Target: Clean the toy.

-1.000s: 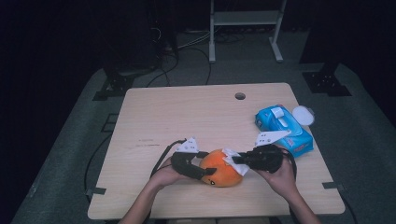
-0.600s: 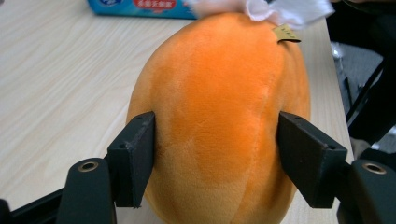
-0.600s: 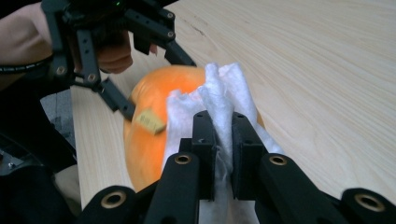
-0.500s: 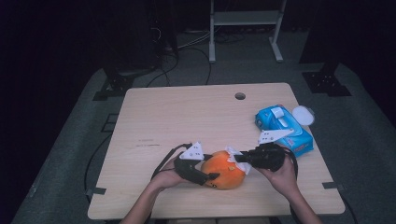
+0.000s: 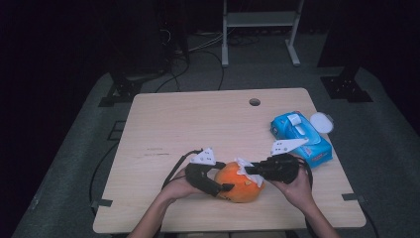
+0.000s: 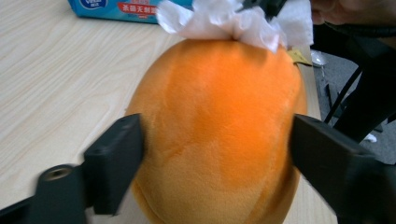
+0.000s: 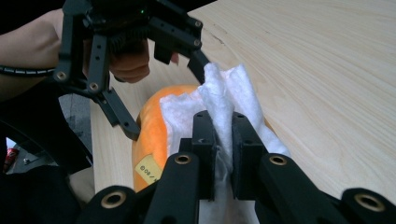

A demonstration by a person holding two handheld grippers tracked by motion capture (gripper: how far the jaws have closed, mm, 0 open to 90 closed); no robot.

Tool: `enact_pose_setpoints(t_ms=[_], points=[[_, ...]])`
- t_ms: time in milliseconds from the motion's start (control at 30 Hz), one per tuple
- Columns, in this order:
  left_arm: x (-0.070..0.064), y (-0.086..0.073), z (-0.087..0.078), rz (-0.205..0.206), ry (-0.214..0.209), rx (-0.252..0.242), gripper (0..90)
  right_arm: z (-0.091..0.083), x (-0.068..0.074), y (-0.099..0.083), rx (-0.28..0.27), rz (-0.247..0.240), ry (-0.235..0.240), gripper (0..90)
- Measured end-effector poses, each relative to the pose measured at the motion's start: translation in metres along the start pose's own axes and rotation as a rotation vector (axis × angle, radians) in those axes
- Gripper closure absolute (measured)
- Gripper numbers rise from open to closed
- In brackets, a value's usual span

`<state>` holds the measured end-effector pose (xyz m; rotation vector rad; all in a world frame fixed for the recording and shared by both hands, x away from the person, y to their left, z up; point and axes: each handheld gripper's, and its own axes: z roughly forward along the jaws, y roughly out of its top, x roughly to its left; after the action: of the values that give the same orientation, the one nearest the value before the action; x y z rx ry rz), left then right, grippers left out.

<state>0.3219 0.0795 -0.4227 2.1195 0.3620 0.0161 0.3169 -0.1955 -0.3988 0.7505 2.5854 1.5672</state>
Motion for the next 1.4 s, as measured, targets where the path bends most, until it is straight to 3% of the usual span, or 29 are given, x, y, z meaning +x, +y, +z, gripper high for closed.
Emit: enact_pose_setpoints(t_ms=[133, 233, 333, 467, 667, 967, 1200, 1400], points=[[-0.006, 0.004, 0.002, 0.026, 0.017, 0.014, 23.9, 0.002, 0.005, 0.002, 0.003, -0.012, -0.008, 81.3], [-0.017, 0.009, 0.006, 0.094, 0.028, 0.031, 23.9, 0.008, 0.017, 0.008, -0.008, -0.039, 0.018, 81.2], [-0.021, 0.01, 0.006, 0.122, 0.033, 0.042, 23.9, 0.013, 0.022, 0.011, 0.0, -0.061, 0.027, 81.0], [-0.018, 0.007, 0.006, 0.11, 0.024, 0.026, 24.5, 0.009, 0.015, 0.008, -0.004, -0.039, 0.017, 81.1], [-0.017, 0.007, 0.006, 0.107, 0.021, 0.023, 24.6, -0.003, 0.0, -0.001, -0.002, 0.007, -0.035, 81.1], [-0.02, 0.008, 0.006, 0.129, 0.019, 0.048, 25.1, 0.01, 0.018, 0.008, 0.003, -0.046, -0.005, 81.0], [-0.012, 0.003, 0.004, 0.094, 0.024, 0.05, 25.6, 0.004, 0.005, 0.001, -0.006, -0.007, -0.018, 81.1], [0.002, -0.006, -0.002, 0.045, 0.001, 0.061, 25.6, -0.005, -0.007, -0.008, 0.003, 0.033, -0.042, 81.0]])
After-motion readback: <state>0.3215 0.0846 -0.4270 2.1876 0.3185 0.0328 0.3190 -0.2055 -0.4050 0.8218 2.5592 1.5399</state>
